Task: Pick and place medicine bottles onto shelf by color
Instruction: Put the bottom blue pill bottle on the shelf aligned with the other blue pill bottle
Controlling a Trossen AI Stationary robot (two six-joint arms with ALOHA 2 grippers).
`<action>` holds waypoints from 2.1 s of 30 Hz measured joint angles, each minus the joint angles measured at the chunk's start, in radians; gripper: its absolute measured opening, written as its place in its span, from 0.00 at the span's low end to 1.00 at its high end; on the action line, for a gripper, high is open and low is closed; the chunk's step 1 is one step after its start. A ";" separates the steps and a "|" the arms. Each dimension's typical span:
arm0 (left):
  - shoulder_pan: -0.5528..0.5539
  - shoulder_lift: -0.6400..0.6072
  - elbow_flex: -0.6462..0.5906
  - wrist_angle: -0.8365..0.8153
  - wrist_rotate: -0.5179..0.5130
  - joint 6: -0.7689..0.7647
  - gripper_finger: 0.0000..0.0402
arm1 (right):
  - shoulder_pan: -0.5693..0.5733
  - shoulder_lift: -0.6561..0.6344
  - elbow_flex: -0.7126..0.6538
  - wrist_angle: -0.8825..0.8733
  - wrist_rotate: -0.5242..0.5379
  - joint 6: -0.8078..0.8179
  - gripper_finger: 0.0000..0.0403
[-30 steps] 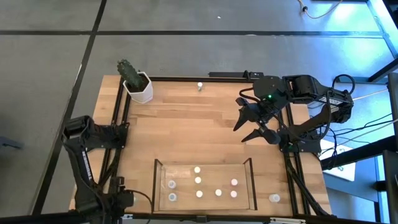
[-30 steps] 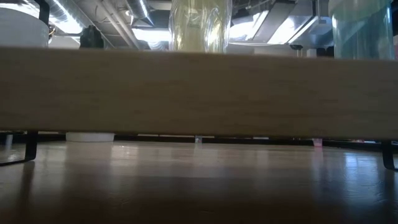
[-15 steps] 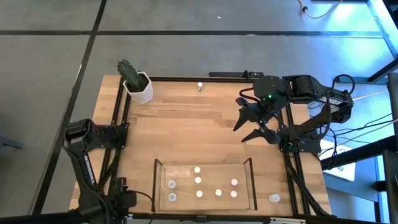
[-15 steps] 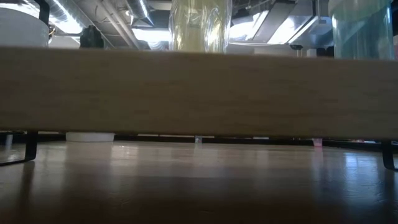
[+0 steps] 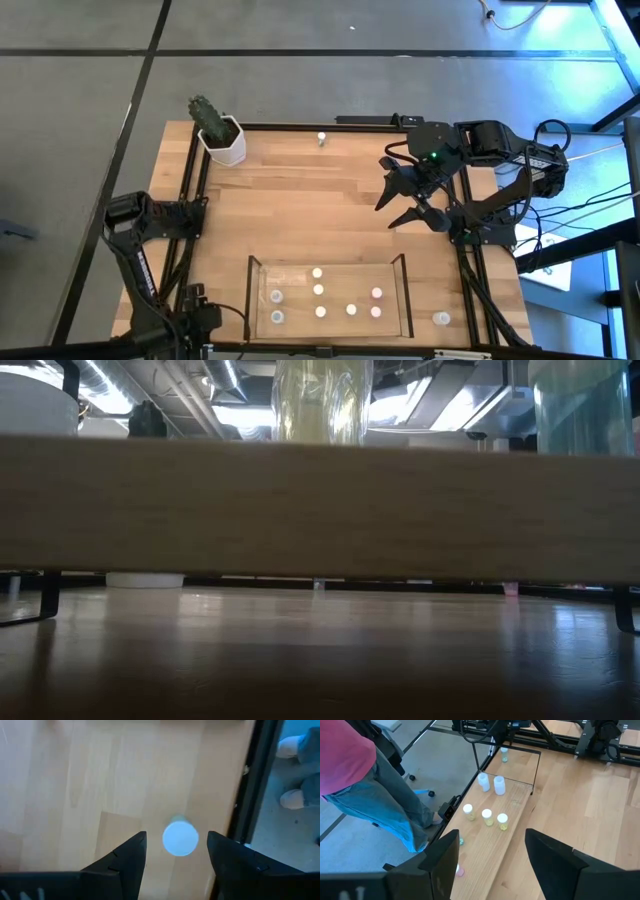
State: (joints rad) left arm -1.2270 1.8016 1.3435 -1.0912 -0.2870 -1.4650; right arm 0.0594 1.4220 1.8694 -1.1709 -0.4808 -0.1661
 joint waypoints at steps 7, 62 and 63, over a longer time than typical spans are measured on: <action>0.001 0.000 -0.028 0.031 0.007 -0.002 0.51 | 0.000 0.000 0.000 0.000 0.000 0.000 0.57; 0.004 0.000 -0.120 0.217 0.016 -0.077 0.25 | 0.000 0.000 0.000 0.000 0.000 0.000 0.57; 0.005 0.000 -0.120 0.217 0.016 -0.092 0.25 | 0.000 0.000 0.000 0.000 0.000 0.000 0.57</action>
State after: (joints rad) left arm -1.2217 1.8011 1.2240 -0.8745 -0.2714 -1.5573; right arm 0.0593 1.4220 1.8694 -1.1709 -0.4808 -0.1661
